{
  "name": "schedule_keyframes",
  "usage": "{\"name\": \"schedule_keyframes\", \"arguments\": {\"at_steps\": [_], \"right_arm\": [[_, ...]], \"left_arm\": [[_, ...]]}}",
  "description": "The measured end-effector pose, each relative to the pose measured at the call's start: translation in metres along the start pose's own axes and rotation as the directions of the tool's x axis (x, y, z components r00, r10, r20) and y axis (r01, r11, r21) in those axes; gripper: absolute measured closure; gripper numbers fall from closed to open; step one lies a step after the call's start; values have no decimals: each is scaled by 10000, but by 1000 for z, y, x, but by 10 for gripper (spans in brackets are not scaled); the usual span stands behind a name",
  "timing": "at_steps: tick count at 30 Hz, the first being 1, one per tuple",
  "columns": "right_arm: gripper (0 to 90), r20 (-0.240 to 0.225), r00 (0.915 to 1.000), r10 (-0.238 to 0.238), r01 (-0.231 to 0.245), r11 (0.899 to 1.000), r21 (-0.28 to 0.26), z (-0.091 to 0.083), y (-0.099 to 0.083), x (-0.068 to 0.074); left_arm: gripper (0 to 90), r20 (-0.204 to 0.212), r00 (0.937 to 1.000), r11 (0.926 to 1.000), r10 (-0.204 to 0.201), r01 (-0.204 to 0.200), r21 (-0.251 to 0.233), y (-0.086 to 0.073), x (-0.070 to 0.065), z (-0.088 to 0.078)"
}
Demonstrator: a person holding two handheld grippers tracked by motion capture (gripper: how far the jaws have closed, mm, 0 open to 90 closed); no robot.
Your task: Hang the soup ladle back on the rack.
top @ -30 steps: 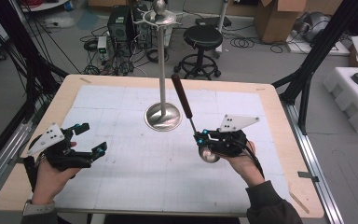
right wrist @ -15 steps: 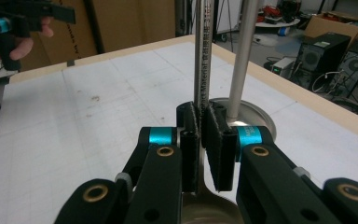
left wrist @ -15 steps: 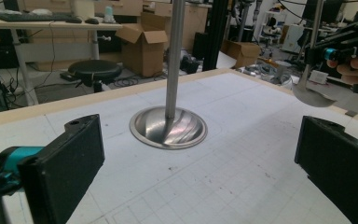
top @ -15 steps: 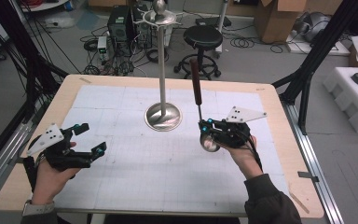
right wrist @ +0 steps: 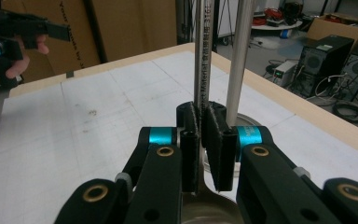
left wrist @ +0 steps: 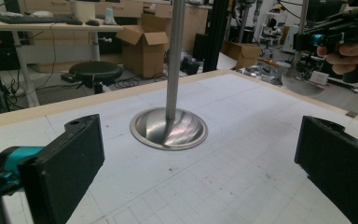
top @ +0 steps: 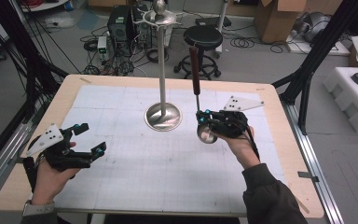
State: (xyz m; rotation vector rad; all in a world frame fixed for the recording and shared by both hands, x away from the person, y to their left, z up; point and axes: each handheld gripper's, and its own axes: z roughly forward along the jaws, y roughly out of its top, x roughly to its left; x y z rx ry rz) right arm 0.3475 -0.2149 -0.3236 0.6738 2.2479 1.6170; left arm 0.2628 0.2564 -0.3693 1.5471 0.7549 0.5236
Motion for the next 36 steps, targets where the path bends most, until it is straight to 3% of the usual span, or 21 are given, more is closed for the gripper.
{"name": "schedule_keyframes", "arguments": {"at_steps": [11, 17, 36], "right_arm": [[843, -188, 9997, 172, -175, 9997, -149, 4, 12, -7], [842, -302, 9989, 363, -362, 9993, 40, 7, 24, -15], [843, -149, 9986, 506, -501, 9982, 342, 23, 50, -34]], "left_arm": [[19, -19, 10000, 10000, -28, 28, -8, -1, 1, -2], [19, 73, 9998, 9992, -161, 163, -361, 1, 1, -6], [19, -119, 9995, 9989, -303, 299, -368, -2, 4, -10]]}}
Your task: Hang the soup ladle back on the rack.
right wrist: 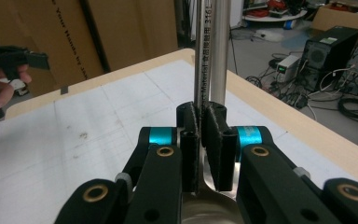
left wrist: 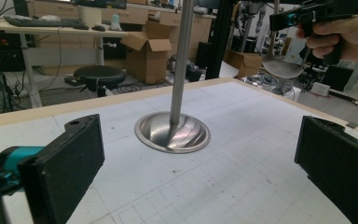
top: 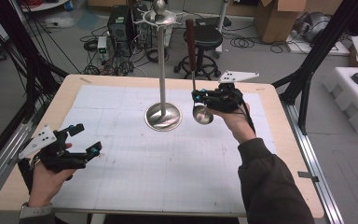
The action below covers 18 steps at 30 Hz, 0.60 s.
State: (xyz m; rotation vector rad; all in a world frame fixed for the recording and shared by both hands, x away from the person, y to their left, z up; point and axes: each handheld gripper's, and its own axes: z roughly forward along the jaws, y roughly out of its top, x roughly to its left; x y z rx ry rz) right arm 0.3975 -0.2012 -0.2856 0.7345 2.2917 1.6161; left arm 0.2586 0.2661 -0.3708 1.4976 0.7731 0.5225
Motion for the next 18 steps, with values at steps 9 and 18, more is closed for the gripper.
{"name": "schedule_keyframes", "arguments": {"at_steps": [9, 18], "right_arm": [[843, 161, 9998, 104, -104, 9999, 38, 8, 4, -8], [842, -97, 9998, 182, -183, 9998, -17, 12, 8, -7]], "left_arm": [[19, -46, 10000, 10000, -5, 4, -39, 1, 1, -3], [19, -138, 9998, 9999, -121, 121, 13, -2, 3, -4]]}}
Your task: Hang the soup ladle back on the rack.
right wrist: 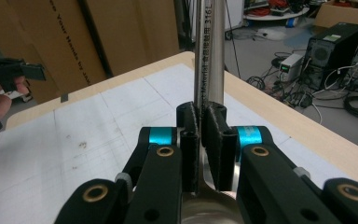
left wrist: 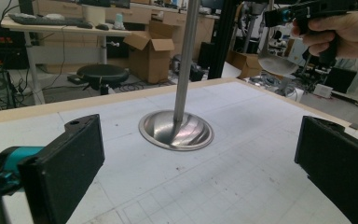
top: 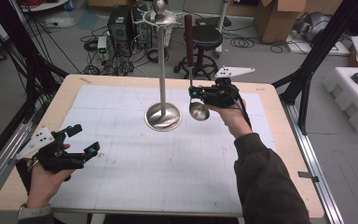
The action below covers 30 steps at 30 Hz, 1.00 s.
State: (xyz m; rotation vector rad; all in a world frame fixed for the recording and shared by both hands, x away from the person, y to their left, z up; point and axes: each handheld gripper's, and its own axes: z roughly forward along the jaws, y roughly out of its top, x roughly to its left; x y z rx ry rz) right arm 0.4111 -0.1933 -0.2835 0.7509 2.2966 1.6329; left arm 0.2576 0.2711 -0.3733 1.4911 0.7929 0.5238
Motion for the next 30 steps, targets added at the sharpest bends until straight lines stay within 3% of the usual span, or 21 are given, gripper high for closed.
{"name": "schedule_keyframes", "arguments": {"at_steps": [10, 23, 30], "right_arm": [[842, 6, 10000, 47, -47, 9999, 123, 4, 1, -1], [842, 50, 10000, -17, 15, 9996, 281, 14, 2, -1], [842, 182, 9998, -43, 36, 9992, 386, 20, 4, 2]], "left_arm": [[19, -114, 9997, 9996, 228, -226, 162, 0, -1, 0], [19, -186, 9997, 9998, 175, -174, 93, 1, 0, -3], [19, -274, 9986, 9985, 456, -447, 314, 1, -3, -2]]}}
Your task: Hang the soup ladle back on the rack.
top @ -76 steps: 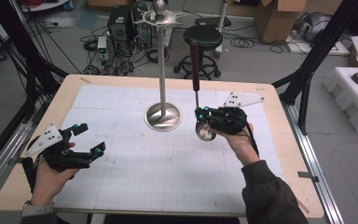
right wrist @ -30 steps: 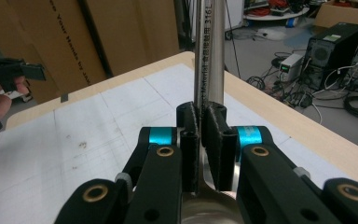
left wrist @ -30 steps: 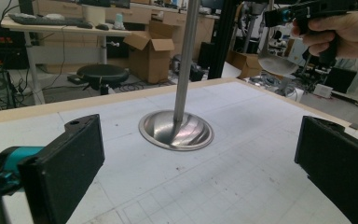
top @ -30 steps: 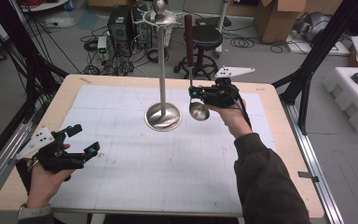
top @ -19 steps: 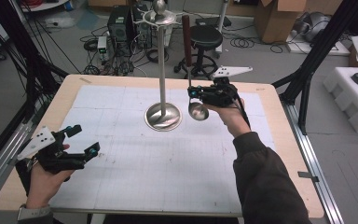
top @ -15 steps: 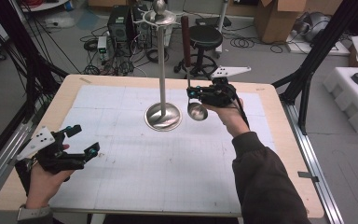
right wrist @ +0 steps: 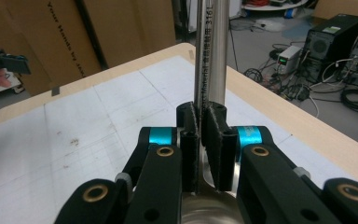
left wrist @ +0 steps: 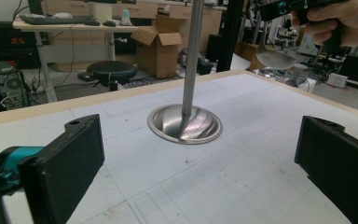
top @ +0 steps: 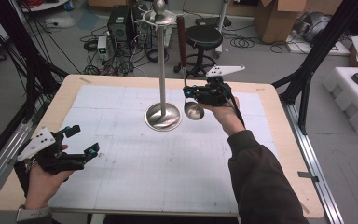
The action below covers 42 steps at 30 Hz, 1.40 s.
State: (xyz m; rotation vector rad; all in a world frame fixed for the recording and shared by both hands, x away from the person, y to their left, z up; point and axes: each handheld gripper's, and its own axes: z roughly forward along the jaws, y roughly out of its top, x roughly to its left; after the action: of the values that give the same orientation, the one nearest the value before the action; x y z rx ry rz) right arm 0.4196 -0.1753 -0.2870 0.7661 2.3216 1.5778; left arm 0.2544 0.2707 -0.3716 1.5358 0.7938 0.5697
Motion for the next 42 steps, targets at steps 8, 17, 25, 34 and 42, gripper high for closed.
{"name": "schedule_keyframes", "arguments": {"at_steps": [8, 17, 25, 34, 42], "right_arm": [[842, 119, 9999, -51, 50, 9999, 101, 5, 4, 1], [842, 229, 9997, -60, 57, 9999, 151, 10, 5, 2], [842, 560, 9982, -211, 205, 9997, 115, 10, 7, 3], [842, 583, 9982, -147, 130, 9995, 287, 15, 9, 3], [842, 616, 9979, -191, 168, 9992, 375, 18, 8, 2]], "left_arm": [[19, -30, 10000, 10000, -46, 45, -49, 0, 0, -1], [19, -43, 9999, 9999, -93, 93, -51, -1, 1, -2], [19, -33, 9999, 9999, -130, 130, -72, -1, 0, -2], [19, -53, 9999, 9999, -153, 153, -77, -1, 1, -3], [19, -62, 9999, 9999, -146, 146, -66, -2, 1, -4]]}}
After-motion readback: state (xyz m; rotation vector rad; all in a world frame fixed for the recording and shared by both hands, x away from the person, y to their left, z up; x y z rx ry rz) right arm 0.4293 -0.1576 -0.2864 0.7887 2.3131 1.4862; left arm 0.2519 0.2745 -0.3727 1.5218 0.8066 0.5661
